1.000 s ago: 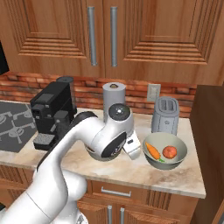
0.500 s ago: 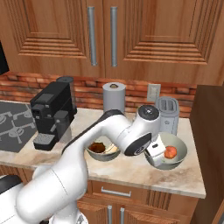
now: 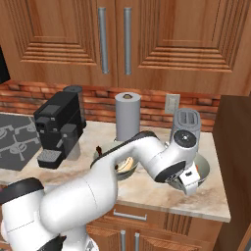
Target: Place the bowl containing the squash and carrot in the microwave. Close the microwave door and press the start button to microwave the meal.
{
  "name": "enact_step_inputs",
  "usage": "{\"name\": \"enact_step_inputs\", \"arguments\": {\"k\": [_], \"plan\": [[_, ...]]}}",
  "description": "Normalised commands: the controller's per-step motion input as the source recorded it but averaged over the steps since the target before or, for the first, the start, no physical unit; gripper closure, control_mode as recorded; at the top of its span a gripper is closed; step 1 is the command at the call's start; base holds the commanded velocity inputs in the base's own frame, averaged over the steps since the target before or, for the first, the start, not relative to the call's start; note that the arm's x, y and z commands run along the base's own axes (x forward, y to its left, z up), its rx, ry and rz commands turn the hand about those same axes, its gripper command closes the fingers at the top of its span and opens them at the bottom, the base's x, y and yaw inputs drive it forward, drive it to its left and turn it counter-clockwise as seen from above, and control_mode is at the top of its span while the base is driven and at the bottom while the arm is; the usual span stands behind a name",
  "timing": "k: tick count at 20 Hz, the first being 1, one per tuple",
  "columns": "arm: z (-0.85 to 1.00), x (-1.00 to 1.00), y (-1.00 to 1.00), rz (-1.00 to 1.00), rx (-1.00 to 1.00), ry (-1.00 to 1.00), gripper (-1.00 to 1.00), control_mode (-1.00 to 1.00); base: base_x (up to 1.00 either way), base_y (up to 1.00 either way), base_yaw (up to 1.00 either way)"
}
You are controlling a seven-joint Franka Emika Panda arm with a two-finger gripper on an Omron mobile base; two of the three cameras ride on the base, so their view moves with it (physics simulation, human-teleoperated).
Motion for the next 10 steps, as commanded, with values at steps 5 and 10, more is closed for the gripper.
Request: {"name": "enact_step_inputs", "arguments": {"k": [5, 10], "plan": [[-0.22, 0.23, -0.13, -0.01, 0.05, 0.0, -1.0, -1.0, 0.0, 0.0, 0.0], [-0.17, 0.29, -0.21, 0.0, 0.05, 0.0, -1.0, -1.0, 0.0, 0.0, 0.0]]}}
